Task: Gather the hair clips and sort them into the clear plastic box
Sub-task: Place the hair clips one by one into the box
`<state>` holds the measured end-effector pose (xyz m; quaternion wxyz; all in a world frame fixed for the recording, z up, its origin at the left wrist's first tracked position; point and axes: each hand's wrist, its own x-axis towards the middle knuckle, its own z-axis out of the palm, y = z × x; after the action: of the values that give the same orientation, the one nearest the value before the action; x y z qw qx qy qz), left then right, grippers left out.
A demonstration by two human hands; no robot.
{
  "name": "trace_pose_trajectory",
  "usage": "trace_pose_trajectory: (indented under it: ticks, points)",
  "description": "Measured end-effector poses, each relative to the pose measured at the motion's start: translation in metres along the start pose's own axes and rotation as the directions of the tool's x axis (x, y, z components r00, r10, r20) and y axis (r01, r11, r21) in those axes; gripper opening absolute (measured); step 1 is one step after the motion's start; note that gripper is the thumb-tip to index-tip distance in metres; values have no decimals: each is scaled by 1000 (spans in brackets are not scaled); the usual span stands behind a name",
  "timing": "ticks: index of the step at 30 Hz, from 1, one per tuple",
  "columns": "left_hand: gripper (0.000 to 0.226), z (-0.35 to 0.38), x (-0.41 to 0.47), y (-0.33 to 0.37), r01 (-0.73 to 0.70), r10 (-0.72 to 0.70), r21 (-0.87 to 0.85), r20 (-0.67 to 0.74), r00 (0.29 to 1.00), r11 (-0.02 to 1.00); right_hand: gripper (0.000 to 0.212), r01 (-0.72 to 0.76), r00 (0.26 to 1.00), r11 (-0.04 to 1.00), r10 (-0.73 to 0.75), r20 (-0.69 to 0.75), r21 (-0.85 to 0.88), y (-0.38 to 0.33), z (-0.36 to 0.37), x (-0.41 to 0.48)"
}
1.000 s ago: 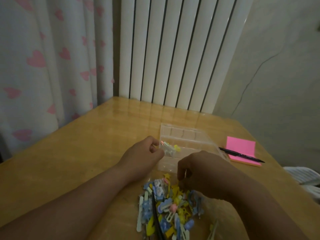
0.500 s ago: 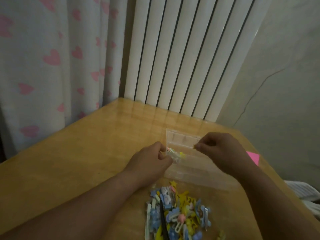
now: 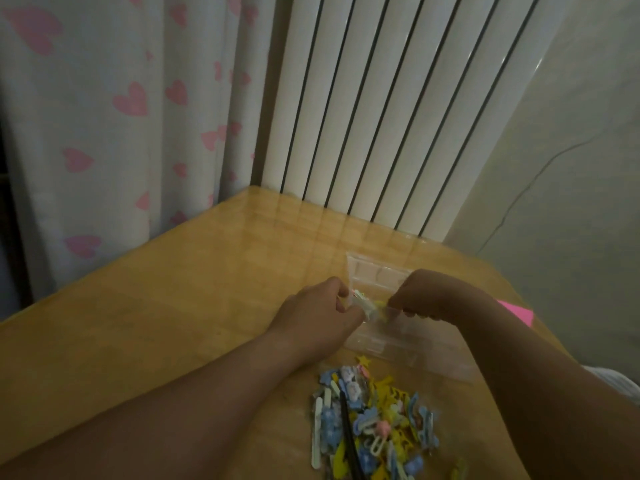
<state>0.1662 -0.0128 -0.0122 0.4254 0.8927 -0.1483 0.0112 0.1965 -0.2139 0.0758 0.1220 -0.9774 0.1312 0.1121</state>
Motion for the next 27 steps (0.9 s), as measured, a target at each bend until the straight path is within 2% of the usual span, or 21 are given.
trace_pose_trajectory:
  ticks: [3,5,7,9,10,12,15,19,27]
  points:
    - [66,0,0,1,6,-6,0,6,1000,1000,23,46,996,989,-35,-82,140,10,0,-6]
    - [65,0,0,2,6,-6,-5,6,1000,1000,20,160,969,959,-107,-223,236,18,4,-16]
    - [63,0,-1,2,7,-7,-10,4,1000,1000,19,305,887,927,-193,-420,218,26,13,-35]
    - [57,0,-1,2,4,-4,-5,-2,1000,1000,14,442,805,870,-277,-525,219,31,21,-62]
    - [54,0,0,1,5,-5,-3,-9,1000,1000,9,502,788,834,-331,-518,231,33,25,-76]
    - [47,1,1,0,5,-5,-12,-24,1000,1000,6,569,790,797,-461,-404,203,35,31,-97]
    - [39,2,2,1,-3,2,-25,-36,999,1000,12,586,791,810,-572,-219,-2,33,40,-107]
    - [37,1,3,0,-12,8,-74,-50,999,997,22,577,777,783,-614,-137,-234,24,49,-104]
    - [36,0,2,-2,-23,19,-92,-43,999,996,30,537,786,737,-613,-73,-410,13,52,-109]
